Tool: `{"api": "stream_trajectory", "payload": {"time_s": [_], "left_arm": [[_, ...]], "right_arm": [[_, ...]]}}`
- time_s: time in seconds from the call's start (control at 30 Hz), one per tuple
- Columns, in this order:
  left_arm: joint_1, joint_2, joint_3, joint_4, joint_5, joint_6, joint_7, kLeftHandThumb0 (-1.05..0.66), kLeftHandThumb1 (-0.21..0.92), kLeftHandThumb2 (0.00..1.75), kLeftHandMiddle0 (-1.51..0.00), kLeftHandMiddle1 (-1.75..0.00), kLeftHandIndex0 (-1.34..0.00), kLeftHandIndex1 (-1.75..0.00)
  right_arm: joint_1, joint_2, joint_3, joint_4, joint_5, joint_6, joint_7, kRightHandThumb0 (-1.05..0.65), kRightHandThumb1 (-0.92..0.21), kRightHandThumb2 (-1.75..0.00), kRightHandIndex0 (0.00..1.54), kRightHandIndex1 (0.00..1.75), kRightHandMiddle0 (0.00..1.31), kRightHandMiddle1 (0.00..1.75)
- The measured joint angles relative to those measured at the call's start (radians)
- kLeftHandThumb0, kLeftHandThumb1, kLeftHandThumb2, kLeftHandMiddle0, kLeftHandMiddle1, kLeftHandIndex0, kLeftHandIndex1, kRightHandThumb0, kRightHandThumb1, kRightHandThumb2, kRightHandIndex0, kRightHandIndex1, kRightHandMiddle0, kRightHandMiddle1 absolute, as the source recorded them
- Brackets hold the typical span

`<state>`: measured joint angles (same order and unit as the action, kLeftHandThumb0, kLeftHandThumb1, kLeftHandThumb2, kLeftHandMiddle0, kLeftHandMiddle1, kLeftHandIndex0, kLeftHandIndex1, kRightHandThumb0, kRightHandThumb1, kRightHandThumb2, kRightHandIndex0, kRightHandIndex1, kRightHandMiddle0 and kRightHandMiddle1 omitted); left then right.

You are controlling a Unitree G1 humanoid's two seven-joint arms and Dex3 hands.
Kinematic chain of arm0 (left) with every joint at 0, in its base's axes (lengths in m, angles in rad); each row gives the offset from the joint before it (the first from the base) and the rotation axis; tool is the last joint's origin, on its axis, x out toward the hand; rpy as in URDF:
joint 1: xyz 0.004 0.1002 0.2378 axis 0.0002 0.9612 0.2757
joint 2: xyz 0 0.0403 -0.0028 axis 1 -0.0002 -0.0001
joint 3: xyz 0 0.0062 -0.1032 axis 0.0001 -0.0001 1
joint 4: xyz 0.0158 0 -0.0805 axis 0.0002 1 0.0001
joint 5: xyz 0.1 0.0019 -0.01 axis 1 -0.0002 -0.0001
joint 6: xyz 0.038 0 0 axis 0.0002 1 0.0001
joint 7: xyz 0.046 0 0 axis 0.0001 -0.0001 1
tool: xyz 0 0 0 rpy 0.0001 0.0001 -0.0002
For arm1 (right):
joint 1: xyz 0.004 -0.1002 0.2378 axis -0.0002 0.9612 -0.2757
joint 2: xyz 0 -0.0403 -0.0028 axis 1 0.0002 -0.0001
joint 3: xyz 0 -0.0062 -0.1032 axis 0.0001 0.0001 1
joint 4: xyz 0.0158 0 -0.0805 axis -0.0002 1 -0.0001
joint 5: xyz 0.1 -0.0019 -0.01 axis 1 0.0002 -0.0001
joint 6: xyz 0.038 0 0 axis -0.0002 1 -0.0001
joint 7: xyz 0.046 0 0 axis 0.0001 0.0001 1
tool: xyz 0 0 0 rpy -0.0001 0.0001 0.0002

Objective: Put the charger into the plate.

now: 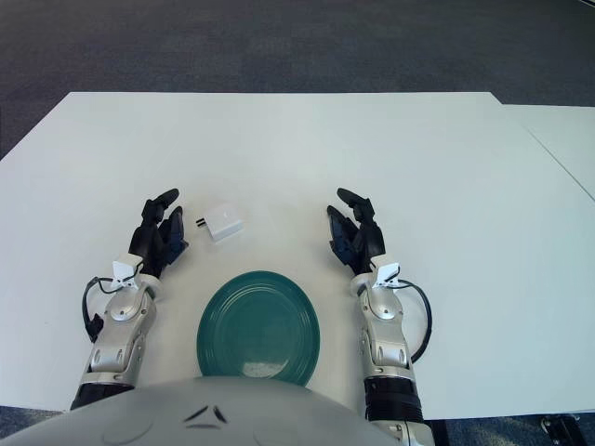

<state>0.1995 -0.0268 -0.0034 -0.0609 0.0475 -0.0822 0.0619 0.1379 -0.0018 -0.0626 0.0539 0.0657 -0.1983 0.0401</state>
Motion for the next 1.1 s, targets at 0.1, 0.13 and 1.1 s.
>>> {"api": "stream_trajectory", "payload": {"time_s": [0.1,0.13,1.1], "left_arm": [[0.001,-0.005,-0.003,-0.009,0.019,-0.002,0.017,-0.81,0.92,0.76,-0.38,0.0,0.0,-0.71],[0.001,-0.006,-0.004,-0.011,0.025,-0.005,0.023,-0.82,0.92,0.75,-0.38,0.0,0.0,-0.7],[0.022,0.077,-0.101,-0.277,0.517,0.122,0.137,-1.05,0.92,0.53,-0.19,-0.15,-0.01,-0.79]], "right_arm": [[0.0,0.0,-0.001,0.0,0.0,0.0,0.0,-0.5,-0.92,-0.53,0.5,0.02,0.08,0.76],[0.0,0.0,-0.001,0.0,0.0,0.0,0.001,-0.5,-0.92,-0.53,0.5,0.02,0.08,0.76],[-0.012,0.005,-0.02,0.0,0.002,0.024,-0.011,-0.5,-0.92,-0.51,0.49,0.01,0.09,0.77]]}}
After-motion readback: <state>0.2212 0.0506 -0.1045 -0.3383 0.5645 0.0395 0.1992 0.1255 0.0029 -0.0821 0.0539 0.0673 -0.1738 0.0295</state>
